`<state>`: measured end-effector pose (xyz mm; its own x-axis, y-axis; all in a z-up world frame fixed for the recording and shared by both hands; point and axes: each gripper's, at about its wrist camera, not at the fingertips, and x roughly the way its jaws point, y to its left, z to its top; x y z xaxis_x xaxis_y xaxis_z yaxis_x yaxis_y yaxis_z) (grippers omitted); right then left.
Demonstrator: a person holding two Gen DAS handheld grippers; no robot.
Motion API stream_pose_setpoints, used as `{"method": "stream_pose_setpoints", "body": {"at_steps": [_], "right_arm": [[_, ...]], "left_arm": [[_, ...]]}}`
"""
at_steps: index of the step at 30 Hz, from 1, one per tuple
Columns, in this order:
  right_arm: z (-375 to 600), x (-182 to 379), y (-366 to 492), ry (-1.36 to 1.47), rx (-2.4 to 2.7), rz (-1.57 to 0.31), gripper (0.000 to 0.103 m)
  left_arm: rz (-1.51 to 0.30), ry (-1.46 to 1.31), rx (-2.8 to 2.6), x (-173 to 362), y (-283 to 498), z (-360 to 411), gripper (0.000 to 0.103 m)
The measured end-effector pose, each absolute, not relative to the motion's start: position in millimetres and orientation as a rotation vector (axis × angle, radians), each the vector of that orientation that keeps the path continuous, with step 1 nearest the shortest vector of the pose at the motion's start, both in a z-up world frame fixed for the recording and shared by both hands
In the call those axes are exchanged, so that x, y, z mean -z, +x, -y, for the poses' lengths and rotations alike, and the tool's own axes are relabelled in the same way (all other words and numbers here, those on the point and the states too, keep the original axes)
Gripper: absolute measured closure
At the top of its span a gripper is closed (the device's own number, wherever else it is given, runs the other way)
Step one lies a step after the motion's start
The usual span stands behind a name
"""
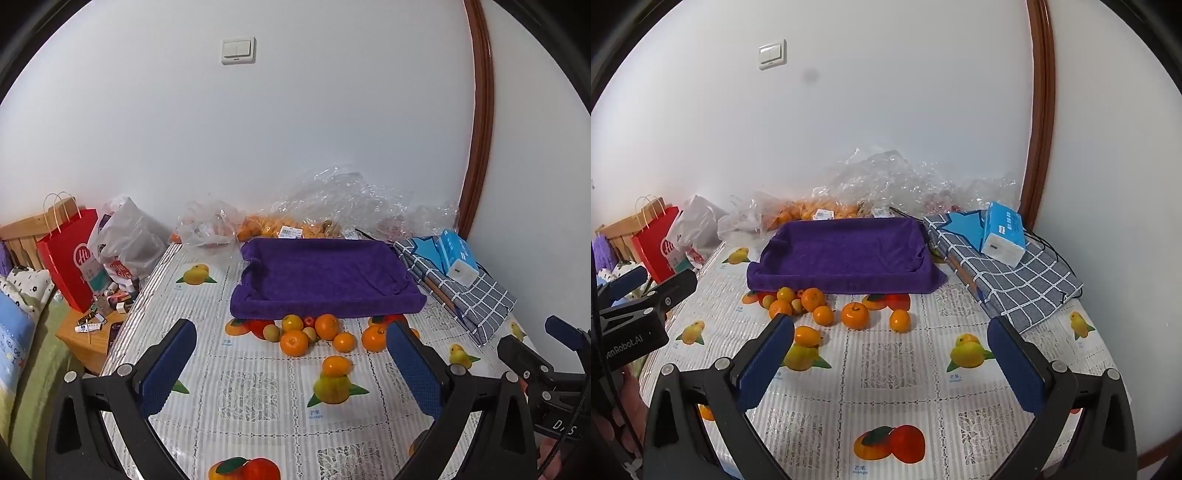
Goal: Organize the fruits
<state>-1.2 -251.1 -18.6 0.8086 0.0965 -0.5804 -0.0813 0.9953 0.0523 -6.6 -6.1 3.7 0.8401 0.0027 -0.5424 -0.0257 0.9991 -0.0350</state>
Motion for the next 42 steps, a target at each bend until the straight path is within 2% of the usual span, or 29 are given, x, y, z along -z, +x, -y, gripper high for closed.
{"method": "stream_pose_setpoints", "body": {"at_steps": [42], "right_arm": [[237,23,6,0.015,-0.142,-0.636,0.000]], "left_arm": [[-0.590,-0.075,0.004,-1,-2,-8,0.000]]}}
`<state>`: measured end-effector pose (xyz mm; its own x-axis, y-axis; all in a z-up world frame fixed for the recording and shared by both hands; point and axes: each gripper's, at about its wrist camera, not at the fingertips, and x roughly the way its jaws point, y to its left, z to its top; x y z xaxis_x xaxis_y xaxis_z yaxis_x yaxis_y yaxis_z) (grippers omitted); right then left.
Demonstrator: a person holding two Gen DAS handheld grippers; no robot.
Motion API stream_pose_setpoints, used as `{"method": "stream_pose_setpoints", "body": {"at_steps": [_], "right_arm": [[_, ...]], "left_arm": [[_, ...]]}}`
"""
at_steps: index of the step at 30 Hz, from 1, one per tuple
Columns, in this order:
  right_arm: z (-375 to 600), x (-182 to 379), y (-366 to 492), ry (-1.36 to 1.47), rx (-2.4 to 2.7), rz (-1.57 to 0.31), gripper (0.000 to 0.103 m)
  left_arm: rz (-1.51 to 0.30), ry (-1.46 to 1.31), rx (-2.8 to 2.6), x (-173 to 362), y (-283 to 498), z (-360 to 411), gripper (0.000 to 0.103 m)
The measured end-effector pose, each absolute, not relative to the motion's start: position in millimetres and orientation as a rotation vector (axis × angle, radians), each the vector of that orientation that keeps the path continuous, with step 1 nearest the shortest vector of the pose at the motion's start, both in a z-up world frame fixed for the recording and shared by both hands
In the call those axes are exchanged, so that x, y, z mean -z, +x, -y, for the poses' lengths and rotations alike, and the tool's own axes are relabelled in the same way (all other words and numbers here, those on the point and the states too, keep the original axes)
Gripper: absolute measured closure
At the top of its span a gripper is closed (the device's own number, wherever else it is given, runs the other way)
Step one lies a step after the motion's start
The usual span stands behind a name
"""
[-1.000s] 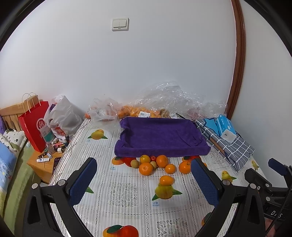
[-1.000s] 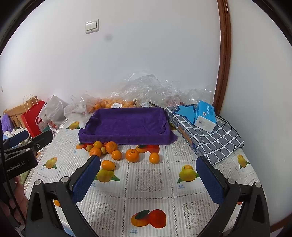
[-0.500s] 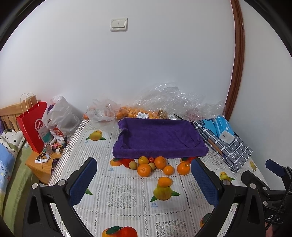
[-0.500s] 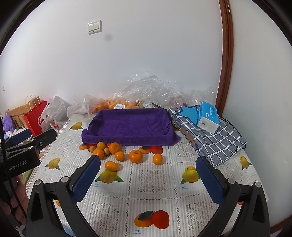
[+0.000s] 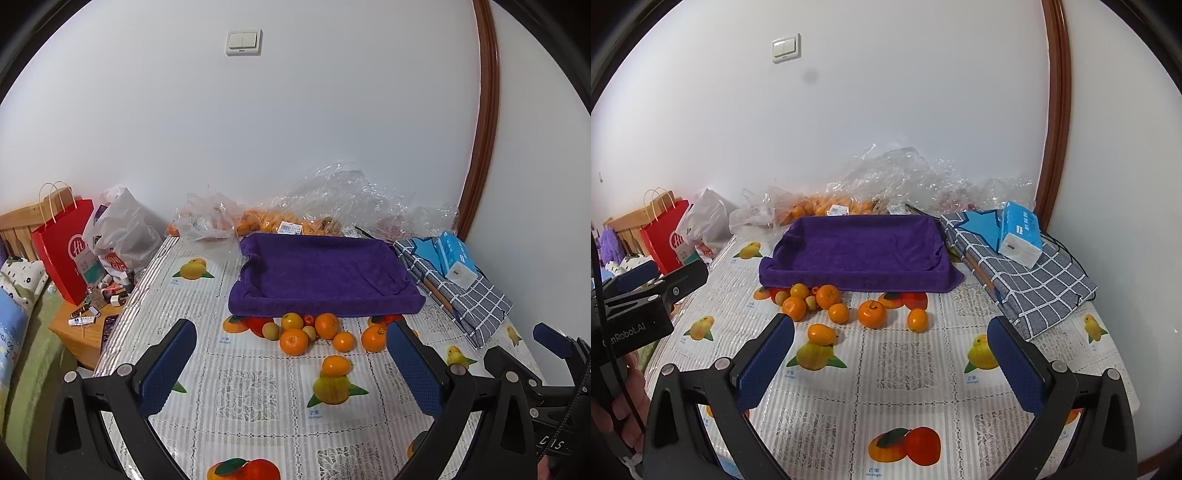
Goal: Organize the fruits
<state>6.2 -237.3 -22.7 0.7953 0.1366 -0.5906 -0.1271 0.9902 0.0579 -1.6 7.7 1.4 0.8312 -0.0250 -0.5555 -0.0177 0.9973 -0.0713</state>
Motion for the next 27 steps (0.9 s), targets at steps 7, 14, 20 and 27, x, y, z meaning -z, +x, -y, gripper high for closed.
{"method": "stream_pose_setpoints", "body": {"at_steps": [7,14,20,27], "right_arm": [[235,20,10,0.014,-0.147,-0.639,0.000],[230,27,17,0.009,-0.149,-0.660,0.000],[228,32,22,0.022,-0.163,-0.652,0.000],[226,36,28,0.027,-0.178,-0.648,0.000]], "left_arm": [[-0.597,-0.078,0.008,2,0,-9,0.000],[-0.620,-0.087,0.019,5,9,-10,0.000],[-0.612,-0.090,0.025,6,18,-15,0.000],[-0.606,-0.087,0.026,7,19,-17,0.000]]}}
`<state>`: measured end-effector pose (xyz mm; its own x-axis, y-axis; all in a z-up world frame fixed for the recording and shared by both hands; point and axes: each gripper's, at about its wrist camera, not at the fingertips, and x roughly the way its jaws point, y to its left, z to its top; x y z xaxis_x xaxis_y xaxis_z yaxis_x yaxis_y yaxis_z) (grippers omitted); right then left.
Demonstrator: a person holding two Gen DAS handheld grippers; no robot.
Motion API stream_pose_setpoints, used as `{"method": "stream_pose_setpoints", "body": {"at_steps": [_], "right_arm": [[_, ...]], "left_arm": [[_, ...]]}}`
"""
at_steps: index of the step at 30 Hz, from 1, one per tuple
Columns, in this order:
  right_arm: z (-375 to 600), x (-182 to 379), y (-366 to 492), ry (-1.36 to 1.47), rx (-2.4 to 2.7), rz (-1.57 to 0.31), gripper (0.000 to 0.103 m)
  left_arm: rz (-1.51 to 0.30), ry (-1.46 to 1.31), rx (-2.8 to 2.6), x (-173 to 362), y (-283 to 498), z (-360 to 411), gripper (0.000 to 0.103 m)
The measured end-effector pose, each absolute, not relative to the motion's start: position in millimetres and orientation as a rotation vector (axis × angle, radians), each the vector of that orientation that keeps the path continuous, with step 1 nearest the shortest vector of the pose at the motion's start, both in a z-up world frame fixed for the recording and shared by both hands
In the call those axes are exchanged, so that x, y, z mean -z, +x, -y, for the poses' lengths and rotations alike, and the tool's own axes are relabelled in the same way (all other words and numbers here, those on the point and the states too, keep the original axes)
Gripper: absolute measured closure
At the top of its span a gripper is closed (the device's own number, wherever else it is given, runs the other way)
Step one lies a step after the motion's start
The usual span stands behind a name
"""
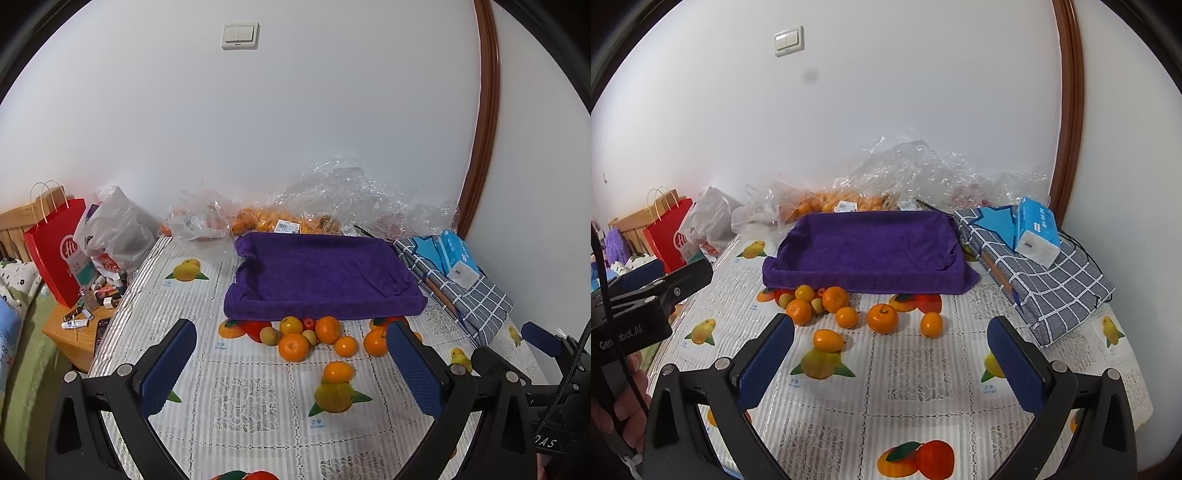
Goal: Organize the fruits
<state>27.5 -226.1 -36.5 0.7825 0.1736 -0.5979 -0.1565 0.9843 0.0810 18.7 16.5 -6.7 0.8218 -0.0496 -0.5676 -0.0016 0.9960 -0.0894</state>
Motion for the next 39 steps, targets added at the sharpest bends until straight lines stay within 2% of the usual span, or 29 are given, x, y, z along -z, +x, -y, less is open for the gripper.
{"method": "stream_pose_setpoints", "body": {"at_steps": [15,28,34,39], "right_arm": [[231,47,43,0.064,-0.158,-0.663,0.000],[249,115,92,0.059,-0.123,-0.719,0.001],[243,140,115,0.058,-0.170,-0.758,0.013],[233,162,136,0.027,-0.172,-0.816,0.034]], "left_arm": [[-0.611,-0.087,-0.006,23,34,-25,0.000],[-0.746,-0.128,-0.049,85,77,-55,0.002],[-0.819,-0.116,-0.053,116,92,-64,0.008],[-0.843,-0.168,-0.020,129,99,-70,0.009]]}}
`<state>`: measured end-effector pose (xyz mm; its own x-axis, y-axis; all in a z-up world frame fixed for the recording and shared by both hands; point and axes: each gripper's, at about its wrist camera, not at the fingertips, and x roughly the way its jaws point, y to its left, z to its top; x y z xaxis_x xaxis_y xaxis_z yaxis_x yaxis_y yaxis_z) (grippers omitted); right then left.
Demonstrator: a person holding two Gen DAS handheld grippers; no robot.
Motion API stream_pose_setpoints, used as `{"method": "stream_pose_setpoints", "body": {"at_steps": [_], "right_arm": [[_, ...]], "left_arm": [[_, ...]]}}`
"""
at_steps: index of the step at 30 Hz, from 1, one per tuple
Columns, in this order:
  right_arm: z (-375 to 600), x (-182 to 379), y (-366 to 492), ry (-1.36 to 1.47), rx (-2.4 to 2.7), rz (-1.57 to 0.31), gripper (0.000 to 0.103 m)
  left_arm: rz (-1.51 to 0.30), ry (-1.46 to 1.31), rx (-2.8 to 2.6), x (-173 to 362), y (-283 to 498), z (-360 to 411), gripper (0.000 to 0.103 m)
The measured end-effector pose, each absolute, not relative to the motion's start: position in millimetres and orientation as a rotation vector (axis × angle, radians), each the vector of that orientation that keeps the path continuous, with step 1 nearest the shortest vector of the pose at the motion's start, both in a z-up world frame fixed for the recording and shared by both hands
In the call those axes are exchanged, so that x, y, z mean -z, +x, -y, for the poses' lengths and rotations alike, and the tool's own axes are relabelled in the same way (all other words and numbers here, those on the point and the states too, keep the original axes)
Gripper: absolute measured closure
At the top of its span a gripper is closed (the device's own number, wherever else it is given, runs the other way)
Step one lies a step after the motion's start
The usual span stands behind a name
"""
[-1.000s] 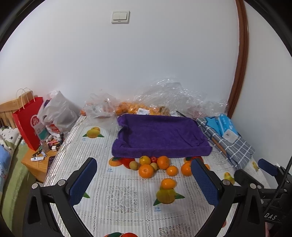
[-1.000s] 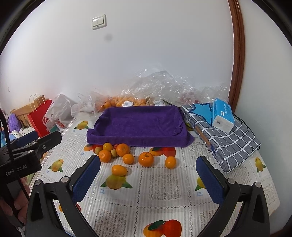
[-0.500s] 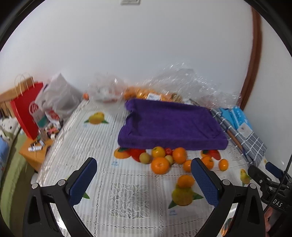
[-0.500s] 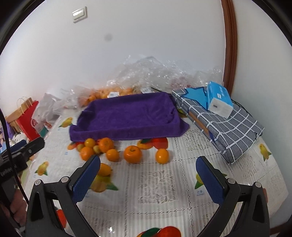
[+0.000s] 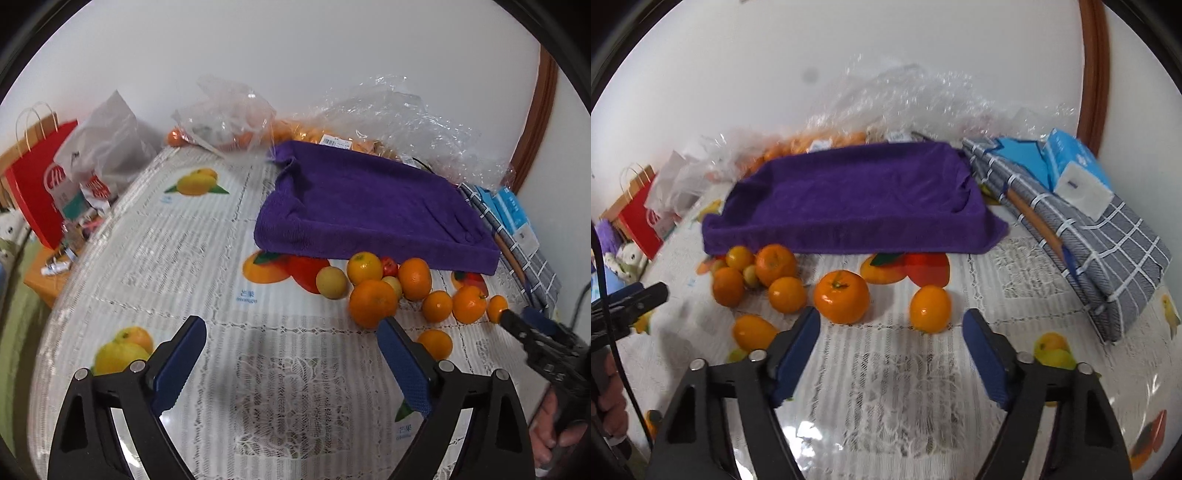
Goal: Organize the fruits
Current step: 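Close the left gripper on an orange while the right gripper grasps another orange, then lift both held oranges and carry them over the purple towel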
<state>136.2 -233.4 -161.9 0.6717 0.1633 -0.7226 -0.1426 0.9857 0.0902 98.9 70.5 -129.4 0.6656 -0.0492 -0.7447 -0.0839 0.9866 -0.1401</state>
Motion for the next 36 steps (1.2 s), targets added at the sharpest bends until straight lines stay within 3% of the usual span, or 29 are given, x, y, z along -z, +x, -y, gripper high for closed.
{"method": "stream_pose_setpoints", "body": {"at_steps": [2,10,16,23,27,32,36], "right_arm": [[235,170,142,0.009,-0.151,-0.826,0.040],[245,196,163,0.049,-0.127,-0.872,0.045],[253,197,171,0.120,-0.133,-0.866,0.048],[255,197,171,0.130,-0.121,-0.864,0.057],[259,196,171,0.148,-0.117,-0.862,0.066],[259,196,171,0.155,-0.132,-0.861,0.070],[260,195,168,0.177,-0.183,-0.848,0.071]], "left_arm": [[-0.851,-0.163,-0.024,134,101,-71,0.009],[-0.862,-0.164,0.032,150,113,-61,0.022],[-0.857,-0.152,0.109,155,124,-42,0.023],[-0.865,-0.172,0.168,165,136,-26,0.037],[-0.853,-0.171,0.181,168,142,-19,0.039],[-0.852,-0.233,0.229,170,145,-19,0.062],[-0.840,-0.308,0.284,171,142,-27,0.064]]}}
